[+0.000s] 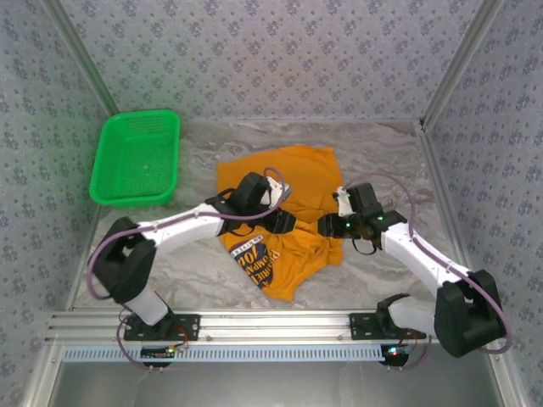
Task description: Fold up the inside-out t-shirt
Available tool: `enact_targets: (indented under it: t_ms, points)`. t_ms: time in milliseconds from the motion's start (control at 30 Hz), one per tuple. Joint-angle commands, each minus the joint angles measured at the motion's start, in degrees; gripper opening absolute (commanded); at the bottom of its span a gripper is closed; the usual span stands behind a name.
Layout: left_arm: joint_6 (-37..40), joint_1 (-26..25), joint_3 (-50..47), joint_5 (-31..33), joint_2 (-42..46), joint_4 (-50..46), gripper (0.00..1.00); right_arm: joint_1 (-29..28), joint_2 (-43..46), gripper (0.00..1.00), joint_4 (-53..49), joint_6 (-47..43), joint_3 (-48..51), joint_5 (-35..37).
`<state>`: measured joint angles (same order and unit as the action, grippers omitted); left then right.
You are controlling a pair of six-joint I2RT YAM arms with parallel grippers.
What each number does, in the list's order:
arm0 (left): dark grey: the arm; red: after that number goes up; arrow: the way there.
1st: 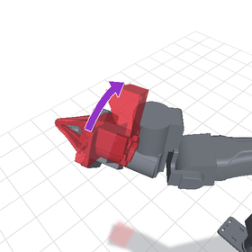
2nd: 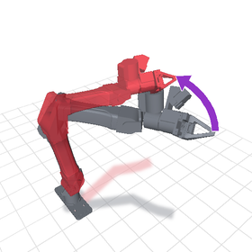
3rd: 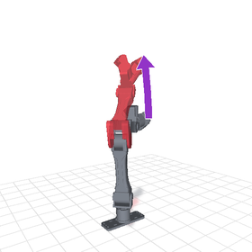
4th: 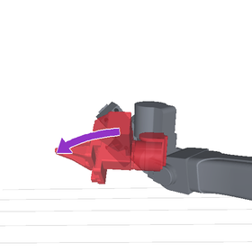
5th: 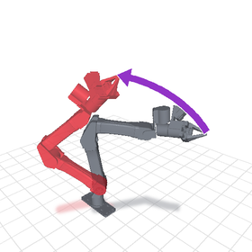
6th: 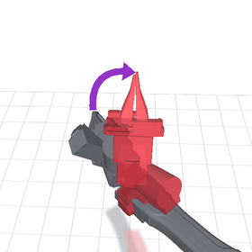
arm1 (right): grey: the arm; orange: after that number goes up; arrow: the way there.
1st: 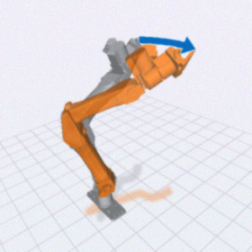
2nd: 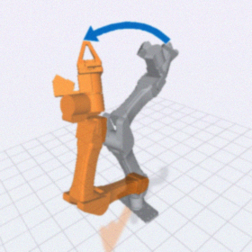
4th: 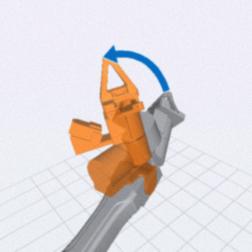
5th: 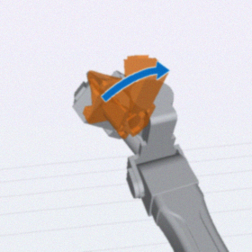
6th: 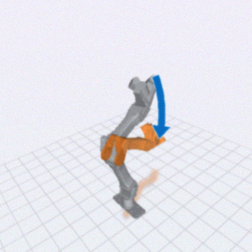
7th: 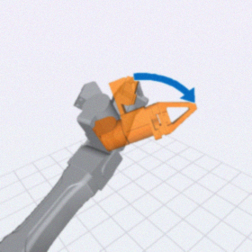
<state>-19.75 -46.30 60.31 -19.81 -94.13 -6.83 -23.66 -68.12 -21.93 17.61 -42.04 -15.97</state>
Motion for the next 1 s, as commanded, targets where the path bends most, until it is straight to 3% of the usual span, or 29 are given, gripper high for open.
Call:
enact_targets:
  t_ms: [0,200,300,333,400,433,667,833,967]
  points:
    - [3.4,-0.6,2.2,3.8,-3.1,-4.7,0.46,-4.1,-2.7,0.47,-4.4,-4.9,-3.4,7.8]
    - [3.7,-0.1,1.0,4.0,-5.1,-1.9,0.46,-6.3,-10.2,0.49,-1.6,-7.2,-5.2,12.6]
    - [3.0,0.7,-0.3,3.6,-5.0,-0.4,0.46,-6.1,-14.1,0.47,1.8,-9.0,-6.7,11.5]
    - [3.0,0.8,-0.5,3.5,-4.9,-0.1,0.46,-6.2,-15.4,0.4,2.6,-9.9,-7.7,10.1]
    - [2.9,0.9,-0.7,3.4,-4.7,0.1,0.46,-6.5,-16.6,0.1,3.2,-9.9,-9.9,9.4]
    - [2.9,1.1,-0.7,3.1,-4.6,0.1,0.46,-6.8,-16.3,0.01,3.8,-9.7,-10.7,9.0]
    - [1.8,2.9,-3.9,2.2,0.7,3.5,0.46,-4.9,-6.6,0.0,3.1,-8.9,-13.7,-4.8]
    - [4.3,3.2,-9.0,-0.4,8.0,12.4,0.48,1.2,4.0,0.0,9.6,-6.9,-7.0,-22.6]
    - [7.9,3.3,-8.4,-5.0,8.4,14.3,0.48,3.6,5.6,0.0,13.0,-5.9,-4.3,-28.9]
